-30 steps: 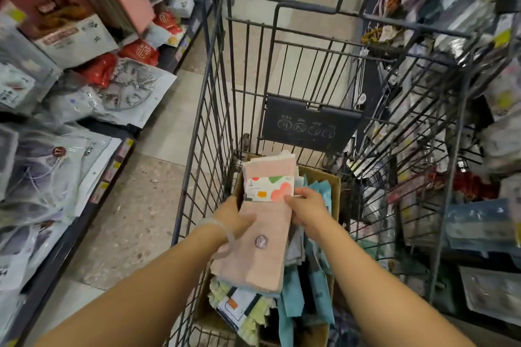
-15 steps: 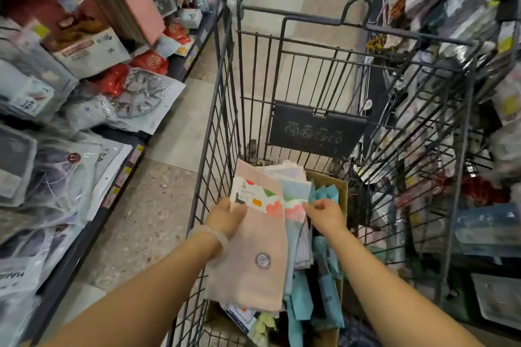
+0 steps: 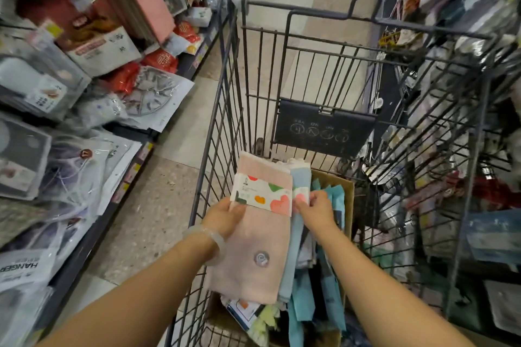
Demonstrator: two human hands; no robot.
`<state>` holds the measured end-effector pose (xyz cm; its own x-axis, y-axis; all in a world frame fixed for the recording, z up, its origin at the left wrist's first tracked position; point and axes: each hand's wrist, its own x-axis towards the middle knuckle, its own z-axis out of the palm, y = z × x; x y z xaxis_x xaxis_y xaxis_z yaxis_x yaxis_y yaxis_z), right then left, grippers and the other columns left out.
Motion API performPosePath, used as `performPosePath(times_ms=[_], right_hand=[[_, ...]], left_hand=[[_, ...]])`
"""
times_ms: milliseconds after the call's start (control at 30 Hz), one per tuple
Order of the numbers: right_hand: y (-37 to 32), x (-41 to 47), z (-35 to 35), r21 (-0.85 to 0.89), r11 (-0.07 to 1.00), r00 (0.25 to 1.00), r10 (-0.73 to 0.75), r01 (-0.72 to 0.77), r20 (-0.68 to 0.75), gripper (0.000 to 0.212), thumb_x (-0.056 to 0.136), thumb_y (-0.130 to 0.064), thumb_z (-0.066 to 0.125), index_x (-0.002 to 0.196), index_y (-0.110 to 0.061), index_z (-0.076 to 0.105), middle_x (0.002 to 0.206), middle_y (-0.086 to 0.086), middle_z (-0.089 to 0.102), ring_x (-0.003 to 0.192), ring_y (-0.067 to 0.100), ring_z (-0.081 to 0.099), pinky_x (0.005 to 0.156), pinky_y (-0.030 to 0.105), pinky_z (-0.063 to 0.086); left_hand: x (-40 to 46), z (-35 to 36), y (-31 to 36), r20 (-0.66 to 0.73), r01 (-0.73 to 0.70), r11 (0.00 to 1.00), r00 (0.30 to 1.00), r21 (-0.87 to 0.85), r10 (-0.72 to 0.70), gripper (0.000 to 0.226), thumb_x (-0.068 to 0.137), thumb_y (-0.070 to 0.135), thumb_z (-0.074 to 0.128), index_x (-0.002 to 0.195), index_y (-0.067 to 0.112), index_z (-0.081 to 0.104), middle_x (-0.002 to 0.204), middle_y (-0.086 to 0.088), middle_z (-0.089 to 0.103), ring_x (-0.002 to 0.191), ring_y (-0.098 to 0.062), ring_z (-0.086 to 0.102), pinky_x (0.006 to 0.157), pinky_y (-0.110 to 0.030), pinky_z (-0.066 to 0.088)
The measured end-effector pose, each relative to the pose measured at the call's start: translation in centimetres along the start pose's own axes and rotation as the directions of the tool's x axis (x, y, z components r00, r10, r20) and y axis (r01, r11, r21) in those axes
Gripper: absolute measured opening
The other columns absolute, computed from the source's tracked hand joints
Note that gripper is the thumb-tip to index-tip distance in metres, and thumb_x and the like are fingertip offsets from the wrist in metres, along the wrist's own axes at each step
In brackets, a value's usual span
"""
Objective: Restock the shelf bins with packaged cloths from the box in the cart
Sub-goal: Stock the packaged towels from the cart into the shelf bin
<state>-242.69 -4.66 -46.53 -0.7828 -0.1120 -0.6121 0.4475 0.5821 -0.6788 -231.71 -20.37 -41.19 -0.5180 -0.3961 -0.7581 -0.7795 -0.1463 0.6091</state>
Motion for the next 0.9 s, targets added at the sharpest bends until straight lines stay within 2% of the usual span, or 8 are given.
performPosePath(times_ms=[167,300,400,467,533,667,800,900], right_hand=[[-1.2,-2.3,-1.2,0.240,0.970,0.999,0.034,-0.043,0.039,0.020,0.094,-0.036,0.050,0.108,-0.025,0.041,0.105,0.007,0.059,0.090,0.024,0.060,0.063,0.033,0.049],[-2.5,-5.4,-3.1,0.423,0.906,0.993,-0.059,0.010,0.103,0.027,0.093,-0.030,0.057,0.116,-0.026,0.043,0.104,0.002,0.061,0.089,0.021,0.062,0.066,0.036,0.056],[-3.2,-8.8,-4.1,0.516,0.855,0.979,-0.145,0.053,0.140,0.040,0.089,-0.016,0.064,0.122,-0.023,0.043,0.104,0.002,0.065,0.100,0.026,0.063,0.091,0.050,0.052],[-3.4,-11.6,-4.4,0.541,0.835,0.972,-0.197,0.099,0.126,0.045,0.087,-0.012,0.065,0.126,-0.020,0.045,0.105,0.002,0.068,0.104,0.026,0.062,0.095,0.050,0.049],[-3.5,-15.0,-4.8,0.559,0.814,0.959,-0.261,0.157,0.110,0.040,0.089,-0.011,0.063,0.126,-0.016,0.050,0.107,0.004,0.068,0.100,0.023,0.064,0.090,0.043,0.051],[-2.6,-22.8,-5.8,0.561,0.762,0.916,-0.400,0.323,0.016,0.027,0.091,-0.008,0.058,0.118,-0.006,0.057,0.109,0.010,0.068,0.096,0.023,0.066,0.081,0.035,0.056],[0.0,-30.7,-6.7,0.562,0.692,0.869,-0.482,0.453,-0.107,0.018,0.089,-0.010,0.061,0.108,-0.013,0.061,0.102,0.007,0.069,0.089,0.022,0.066,0.074,0.035,0.057],[2.0,-36.1,-7.6,0.510,0.674,0.835,-0.516,0.535,-0.193,0.013,0.090,-0.012,0.061,0.102,-0.016,0.063,0.094,0.003,0.070,0.081,0.015,0.066,0.067,0.029,0.055]], left_hand=[[-1.2,-0.2,0.5,0.036,0.021,0.993,0.999,-0.113,-0.017,0.010,0.093,0.021,0.054,0.097,0.022,0.063,0.105,-0.008,0.070,0.100,-0.029,0.066,0.094,-0.049,0.051],[-3.7,-0.9,1.0,0.084,-0.030,0.982,0.995,-0.186,0.046,0.021,0.084,0.012,0.062,0.104,0.016,0.067,0.105,-0.009,0.073,0.098,-0.029,0.068,0.093,-0.049,0.052],[-6.7,-1.6,1.0,0.069,-0.088,0.960,0.992,-0.266,0.110,0.013,0.085,0.012,0.065,0.098,0.014,0.067,0.101,-0.010,0.074,0.096,-0.029,0.069,0.092,-0.047,0.052],[-8.8,-2.3,0.5,0.039,-0.156,0.943,0.984,-0.294,0.175,0.013,0.086,0.019,0.066,0.097,0.013,0.065,0.100,-0.011,0.073,0.096,-0.031,0.069,0.092,-0.050,0.052],[-11.2,-3.0,-0.3,0.022,-0.239,0.929,0.967,-0.283,0.255,0.017,0.083,0.024,0.068,0.097,0.015,0.066,0.100,-0.011,0.073,0.096,-0.032,0.069,0.092,-0.052,0.051],[-17.3,-4.2,-2.3,0.048,-0.388,0.871,0.906,-0.301,0.420,0.007,0.089,0.019,0.063,0.095,0.018,0.067,0.103,-0.008,0.072,0.092,-0.024,0.067,0.088,-0.039,0.053],[-23.6,-5.7,-5.4,0.084,-0.470,0.830,0.854,-0.301,0.514,0.030,0.068,0.038,0.074,0.093,0.023,0.066,0.104,-0.007,0.071,0.100,-0.030,0.066,0.096,-0.050,0.049],[-29.1,-5.6,-7.3,0.137,-0.480,0.799,0.820,-0.362,0.555,0.007,0.088,0.024,0.064,0.095,0.021,0.063,0.102,-0.010,0.070,0.096,-0.030,0.065,0.095,-0.049,0.050]])
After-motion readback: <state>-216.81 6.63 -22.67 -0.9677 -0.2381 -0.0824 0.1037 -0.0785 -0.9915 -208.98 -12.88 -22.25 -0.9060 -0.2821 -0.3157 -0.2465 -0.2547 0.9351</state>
